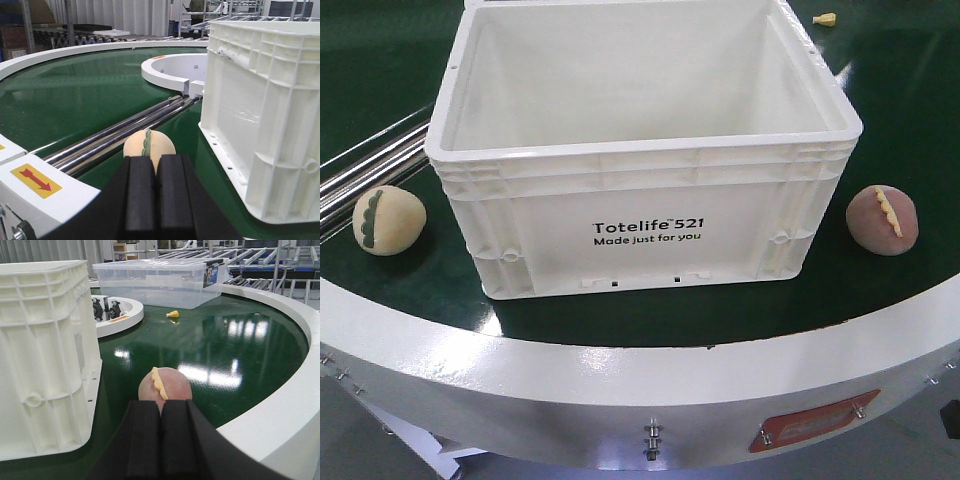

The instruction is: Place moving items into box and shelve

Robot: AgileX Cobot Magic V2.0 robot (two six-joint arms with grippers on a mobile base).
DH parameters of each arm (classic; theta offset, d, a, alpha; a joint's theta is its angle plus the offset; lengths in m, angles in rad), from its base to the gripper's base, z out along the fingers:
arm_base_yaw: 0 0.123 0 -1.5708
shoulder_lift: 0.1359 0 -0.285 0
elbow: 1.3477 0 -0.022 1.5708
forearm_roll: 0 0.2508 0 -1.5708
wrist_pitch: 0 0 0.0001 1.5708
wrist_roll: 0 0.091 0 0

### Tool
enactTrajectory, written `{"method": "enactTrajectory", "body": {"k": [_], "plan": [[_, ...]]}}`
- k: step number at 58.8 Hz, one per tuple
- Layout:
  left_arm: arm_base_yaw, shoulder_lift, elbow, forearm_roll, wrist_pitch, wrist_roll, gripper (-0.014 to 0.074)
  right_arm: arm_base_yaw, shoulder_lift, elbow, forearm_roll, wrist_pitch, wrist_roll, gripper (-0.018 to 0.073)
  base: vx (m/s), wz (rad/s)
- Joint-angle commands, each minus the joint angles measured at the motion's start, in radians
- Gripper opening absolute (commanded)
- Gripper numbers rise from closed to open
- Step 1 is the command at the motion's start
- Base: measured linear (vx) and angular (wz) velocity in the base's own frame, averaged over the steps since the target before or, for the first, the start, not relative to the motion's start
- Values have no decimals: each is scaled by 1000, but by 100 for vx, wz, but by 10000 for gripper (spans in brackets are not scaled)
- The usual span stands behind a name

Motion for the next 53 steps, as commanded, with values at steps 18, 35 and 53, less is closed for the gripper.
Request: {"method": "enactTrajectory", "body": {"k": [18,35,53], "plan": [[2,-12,-10,-7,-80,-5,2,-3,11,6,0,-81,-6,-5,0,0],[2,-12,-10,-7,-105,-5,2,-3,11,6,0,-81,-6,-5,0,0],[2,-12,-22,-8,-291,-15,2,-3,11,6,87,-190,52,-5,0,0]]}}
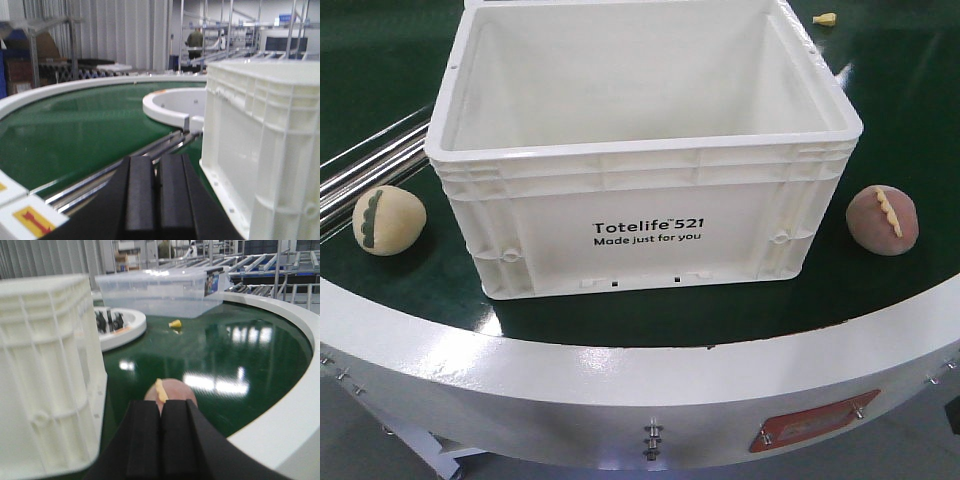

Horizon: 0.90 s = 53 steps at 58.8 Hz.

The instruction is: Place moving items into box and shelve

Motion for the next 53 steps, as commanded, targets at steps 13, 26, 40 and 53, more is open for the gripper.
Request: {"method": "enactTrajectory", "body": {"k": [13,26,40,53], "plan": [[2,24,-276,-8,-61,-29,2,-3,13,-110,69,-317,47,-5,0,0],[2,363,-593,-6,178,-28,2,-3,236,-475,-5,16,-50,-5,0,0],[2,786,-869,-7,206,-28,2,-3,656,-854,-44,187,-91,-5,0,0],[2,964,-953,-8,120,-30,2,-3,901,-997,-23,75,-69,-5,0,0]]}}
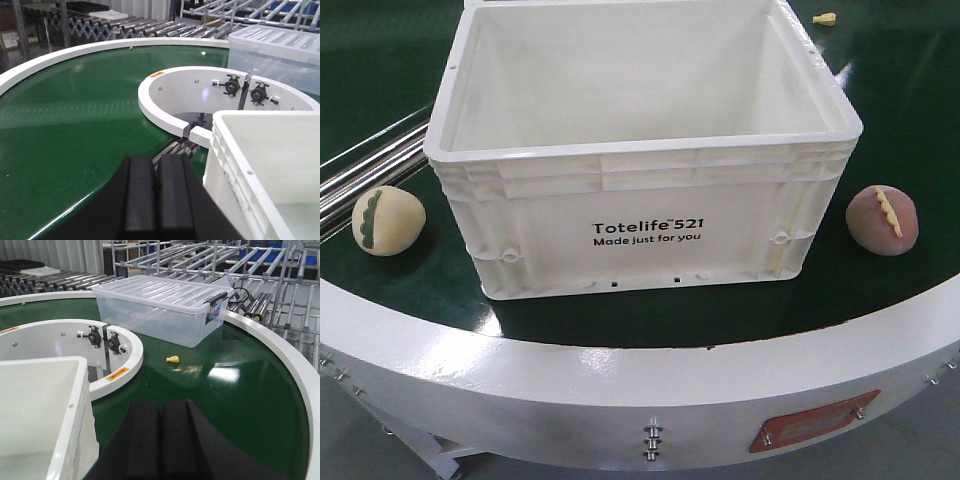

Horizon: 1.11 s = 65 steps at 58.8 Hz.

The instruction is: Place moving items into box and shelve

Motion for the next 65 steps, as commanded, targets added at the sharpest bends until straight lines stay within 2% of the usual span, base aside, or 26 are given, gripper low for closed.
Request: {"method": "enactTrajectory", "body": {"k": [1,12,27,39,48,57,65], "plan": [[2,28,-43,-7,-130,-9,2,-3,58,-53,7,-156,7,-5,0,0],[2,90,-42,-7,-253,-9,2,-3,173,-53,76,-296,7,-5,0,0],[2,102,-42,-7,-266,-9,2,-3,273,-53,92,-265,7,-5,0,0],[2,186,-42,-7,-243,-9,4,-5,385,-53,86,-254,-13,-1,0,0],[2,269,-43,-6,-106,-4,16,-5,490,-71,82,-143,-113,13,0,0],[2,290,-43,-4,-43,30,89,-5,566,-138,80,-57,-126,41,0,0],[2,290,-62,-4,-37,30,220,-5,627,-244,35,33,-126,117,0,0]]}}
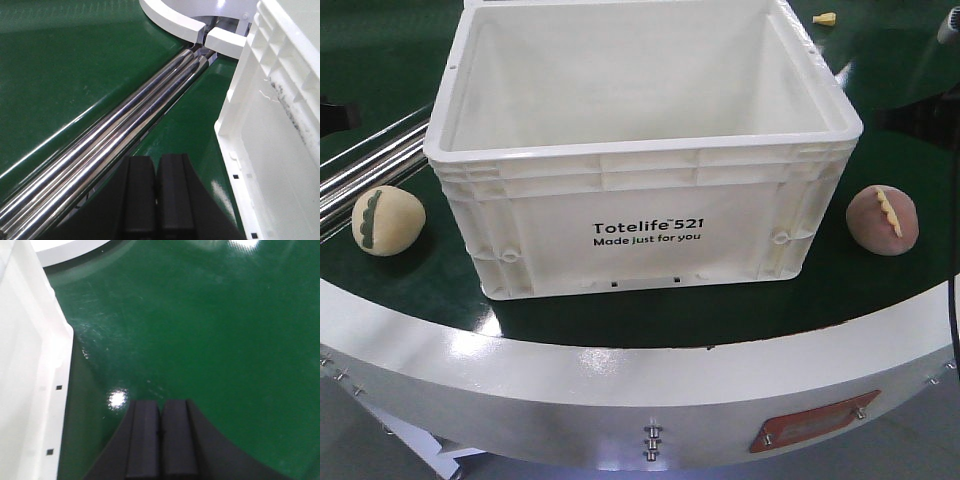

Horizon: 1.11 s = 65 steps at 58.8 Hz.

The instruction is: Place moving items into box and shelve

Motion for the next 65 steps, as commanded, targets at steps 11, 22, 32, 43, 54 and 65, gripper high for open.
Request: {"method": "enactTrajectory", "body": {"k": [11,22,32,43,54,65], "plan": [[2,-25,-51,-6,-58,0,379,-5,56,-227,-28,152,37,361,0,0],[2,-25,-51,-6,-59,-8,396,-36,113,-269,-27,209,139,464,0,0],[2,-25,-51,-15,-62,-8,397,-55,176,-269,-24,289,124,463,0,0],[2,-25,-51,-34,-59,-8,397,-29,229,-269,34,315,11,463,0,0],[2,-25,-51,-34,-59,-8,397,-25,258,-269,42,330,-19,463,0,0],[2,-25,-51,-34,-51,-8,397,-25,271,-264,24,373,-18,465,0,0]]}}
